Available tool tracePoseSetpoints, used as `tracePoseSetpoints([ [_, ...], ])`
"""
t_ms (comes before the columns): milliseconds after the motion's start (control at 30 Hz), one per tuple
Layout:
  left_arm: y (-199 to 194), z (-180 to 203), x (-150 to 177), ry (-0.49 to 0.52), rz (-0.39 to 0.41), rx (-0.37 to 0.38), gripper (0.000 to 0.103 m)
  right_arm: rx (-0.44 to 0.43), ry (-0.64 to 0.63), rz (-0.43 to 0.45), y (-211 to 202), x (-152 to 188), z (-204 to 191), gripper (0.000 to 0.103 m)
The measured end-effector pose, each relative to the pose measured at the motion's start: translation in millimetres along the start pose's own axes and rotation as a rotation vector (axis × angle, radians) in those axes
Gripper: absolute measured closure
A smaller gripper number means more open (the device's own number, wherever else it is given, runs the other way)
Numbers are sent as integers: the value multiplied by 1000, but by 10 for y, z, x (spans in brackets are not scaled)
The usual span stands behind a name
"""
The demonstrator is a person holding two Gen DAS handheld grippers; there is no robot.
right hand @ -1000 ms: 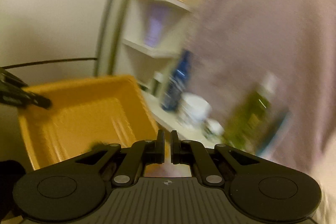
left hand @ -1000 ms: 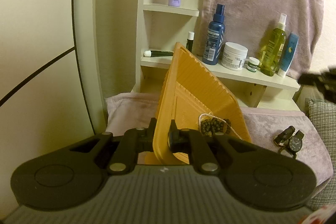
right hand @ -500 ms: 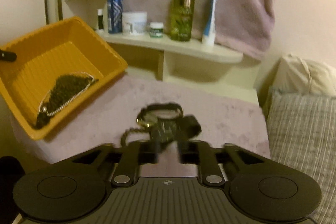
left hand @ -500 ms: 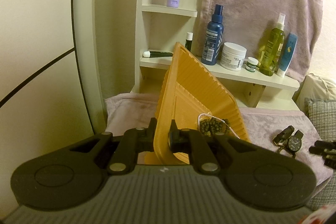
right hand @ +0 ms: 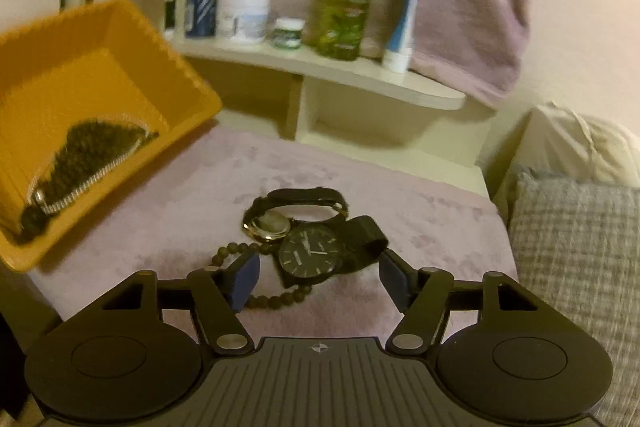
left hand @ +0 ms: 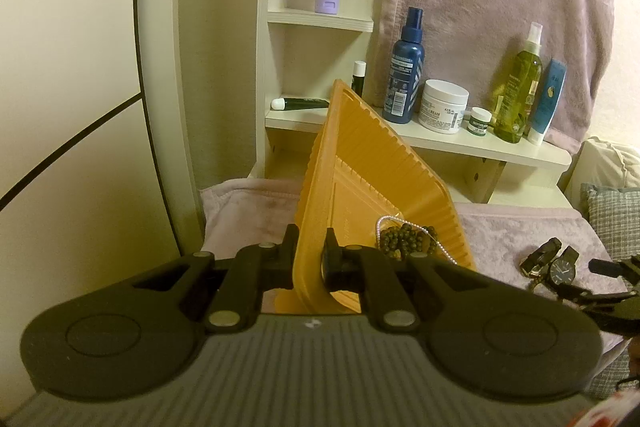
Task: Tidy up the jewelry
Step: 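Open the right gripper wide and lower it over the black watch, then close the right gripper on the large black watch and lift it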
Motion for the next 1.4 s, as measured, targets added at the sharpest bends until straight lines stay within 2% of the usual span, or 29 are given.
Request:
tracePoseSetpoints([
  [133, 2, 0, -1, 0, 0, 0, 94, 25, -111, -37, 155, 38, -69, 33],
  [433, 4, -3, 12, 0, -1, 0, 94, 24, -93, -40, 299, 33, -41, 35],
  [533, 9, -7, 14, 1, -2, 1, 94, 24, -79, -43, 310, 28, -13, 51],
  [667, 6, -4, 15, 1, -2, 1, 94, 7, -57, -36, 246, 36, 21, 55],
  [767, 12, -5, 12, 3, -2, 1, 94, -3, -40, -26, 131, 37, 74, 55],
  [1133, 14, -5, 11, 3, -1, 2, 94, 64, -10, -54, -113, 281, 383, 55],
  [1333, 13, -4, 13, 6, -1, 1, 93, 33, 77, -21, -114, 282, 358, 54],
  [1400, 11, -1, 8, 6, 0, 1, 93, 37, 120, -16, -102, 284, 389, 51],
])
Point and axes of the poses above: each gripper's, at about its wrist camera, not at the fingertips, and y roughly the way its jaws point, z to its right, x to its underside, the point moved 10 cm from there along y, roughly the way its jaws point, and after that the axes turned 6 degrees about -x, right-handed, at the moved point
